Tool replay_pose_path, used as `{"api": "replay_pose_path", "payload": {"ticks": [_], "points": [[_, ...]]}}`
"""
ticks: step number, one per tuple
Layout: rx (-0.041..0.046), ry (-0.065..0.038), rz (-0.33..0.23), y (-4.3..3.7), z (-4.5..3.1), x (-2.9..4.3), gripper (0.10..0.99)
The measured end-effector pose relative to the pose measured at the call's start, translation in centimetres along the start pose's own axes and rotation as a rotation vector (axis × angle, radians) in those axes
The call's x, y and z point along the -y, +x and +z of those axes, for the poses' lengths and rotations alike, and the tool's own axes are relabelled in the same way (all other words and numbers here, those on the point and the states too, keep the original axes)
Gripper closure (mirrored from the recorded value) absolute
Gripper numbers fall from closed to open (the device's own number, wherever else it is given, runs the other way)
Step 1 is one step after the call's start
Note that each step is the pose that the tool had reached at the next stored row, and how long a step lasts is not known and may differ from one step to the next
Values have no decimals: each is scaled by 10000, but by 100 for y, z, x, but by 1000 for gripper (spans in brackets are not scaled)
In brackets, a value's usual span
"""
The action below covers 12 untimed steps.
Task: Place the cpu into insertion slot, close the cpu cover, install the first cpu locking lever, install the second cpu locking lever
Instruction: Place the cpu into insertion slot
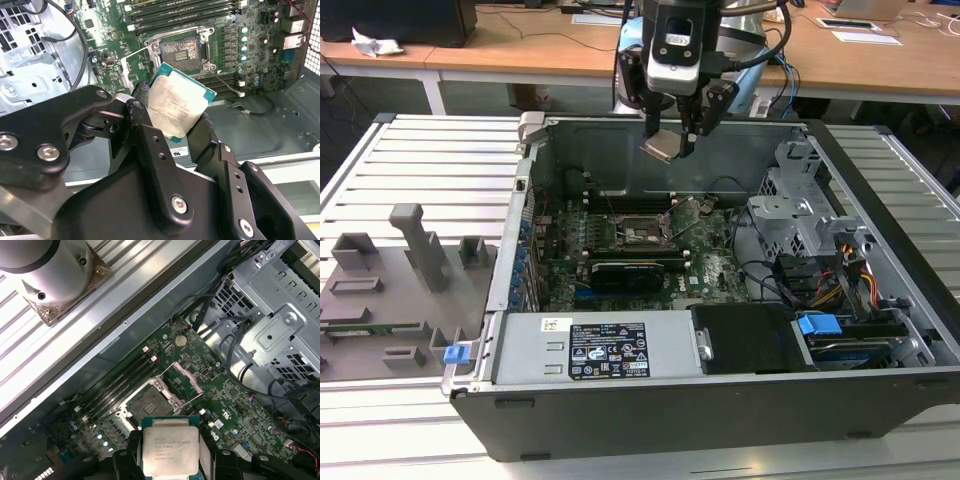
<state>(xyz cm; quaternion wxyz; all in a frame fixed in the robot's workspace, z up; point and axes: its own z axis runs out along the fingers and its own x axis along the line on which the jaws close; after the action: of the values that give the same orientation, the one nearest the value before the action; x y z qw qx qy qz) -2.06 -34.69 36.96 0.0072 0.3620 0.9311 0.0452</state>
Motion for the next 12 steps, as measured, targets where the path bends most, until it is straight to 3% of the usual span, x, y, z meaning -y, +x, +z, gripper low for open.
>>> {"api": "replay_pose_path", "payload": {"ticks": [12], "points": [[82,-18,917,0,2,0,545]]}}
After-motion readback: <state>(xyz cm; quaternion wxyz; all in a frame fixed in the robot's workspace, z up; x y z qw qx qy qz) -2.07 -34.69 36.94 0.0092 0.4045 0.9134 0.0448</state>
